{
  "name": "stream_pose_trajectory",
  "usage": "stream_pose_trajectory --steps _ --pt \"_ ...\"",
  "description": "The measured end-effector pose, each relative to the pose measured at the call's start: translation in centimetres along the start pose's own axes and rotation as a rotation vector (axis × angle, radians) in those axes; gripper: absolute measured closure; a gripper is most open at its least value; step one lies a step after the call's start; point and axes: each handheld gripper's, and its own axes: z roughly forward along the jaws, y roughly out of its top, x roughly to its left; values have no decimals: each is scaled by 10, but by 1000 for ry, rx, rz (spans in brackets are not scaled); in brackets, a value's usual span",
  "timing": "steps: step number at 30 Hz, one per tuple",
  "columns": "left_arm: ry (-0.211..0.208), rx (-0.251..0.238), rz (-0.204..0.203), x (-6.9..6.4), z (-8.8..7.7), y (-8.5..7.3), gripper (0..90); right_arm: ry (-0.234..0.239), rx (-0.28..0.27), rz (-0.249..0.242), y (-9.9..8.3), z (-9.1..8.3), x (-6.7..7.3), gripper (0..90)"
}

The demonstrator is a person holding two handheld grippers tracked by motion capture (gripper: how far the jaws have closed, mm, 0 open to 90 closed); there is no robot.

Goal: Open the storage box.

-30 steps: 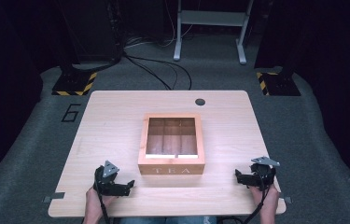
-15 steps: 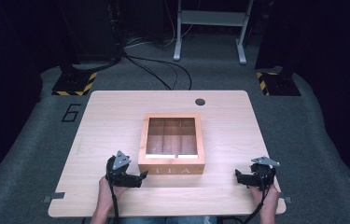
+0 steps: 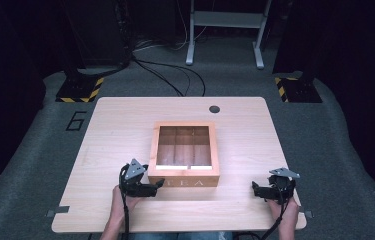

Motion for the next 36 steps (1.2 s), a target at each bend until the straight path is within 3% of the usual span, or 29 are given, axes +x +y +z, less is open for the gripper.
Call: stream_pose_trajectory --steps 9,12,17,22,36 --pt "3 -20 8 -2 0 0 167 0 0 0 0 0 0 0" --pt "-9 -45 -19 -1 -2 -2 190 0 0 0 0 0 0 0" --pt "-10 -48 -21 -1 -2 -3 194 0 0 0 0 0 0 0" --pt "10 -58 12 -3 -4 -4 202 0 0 -1 0 0 0 0" --pt "24 -91 9 -5 -3 -7 205 0 0 -1 0 0 0 0"
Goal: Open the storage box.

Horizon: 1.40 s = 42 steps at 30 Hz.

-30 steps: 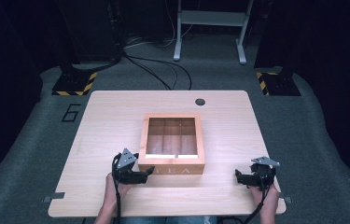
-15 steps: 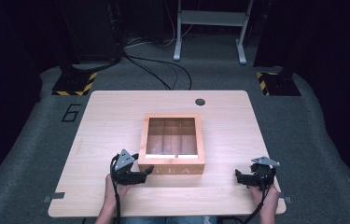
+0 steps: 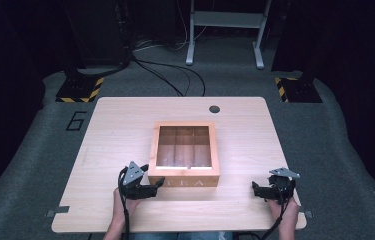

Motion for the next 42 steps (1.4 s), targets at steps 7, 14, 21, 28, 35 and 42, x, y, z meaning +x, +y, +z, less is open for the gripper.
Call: stream_pose_trajectory --steps 7,14,21,28,35,42 --pt "13 -11 21 -2 0 2 206 0 0 0 0 0 0 0" --pt "14 -21 10 -2 -1 3 206 0 0 0 0 0 0 0" --pt "17 -29 6 -2 -1 3 207 0 0 1 0 0 0 0" --pt "26 -40 0 -4 -1 4 206 0 0 0 0 0 0 0" --pt "81 -35 36 -6 -1 8 223 0 0 0 0 0 0 0" --pt "85 -47 27 -3 3 11 225 0 0 0 0 0 0 0"
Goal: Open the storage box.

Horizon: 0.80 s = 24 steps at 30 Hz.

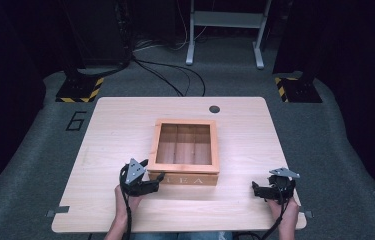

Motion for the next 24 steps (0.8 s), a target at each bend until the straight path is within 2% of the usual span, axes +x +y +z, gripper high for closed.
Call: stream_pose_trajectory --steps 24 --pt "35 -73 -37 2 5 14 224 0 1 0 0 0 0 0"
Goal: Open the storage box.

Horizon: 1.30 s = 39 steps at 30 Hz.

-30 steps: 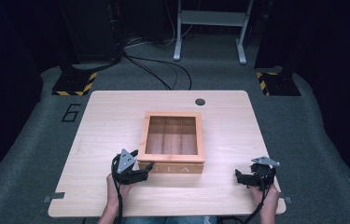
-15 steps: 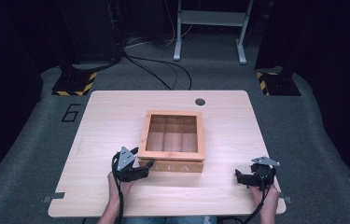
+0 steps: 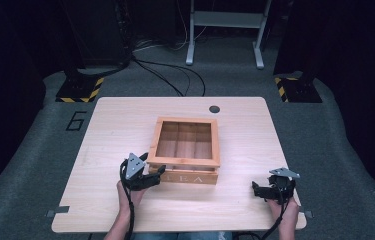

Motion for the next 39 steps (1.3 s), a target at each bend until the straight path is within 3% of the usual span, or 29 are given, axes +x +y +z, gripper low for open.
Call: stream_pose_trajectory --steps 12,26,31,39 --pt "8 -61 -2 5 2 20 222 1 0 -2 0 0 0 0" --pt "26 -117 33 16 11 53 230 1 -1 0 0 0 0 0" --pt "41 -131 42 21 14 63 292 1 -1 -3 0 0 0 0" --pt "42 -159 17 32 20 78 384 0 -2 1 0 0 0 0"
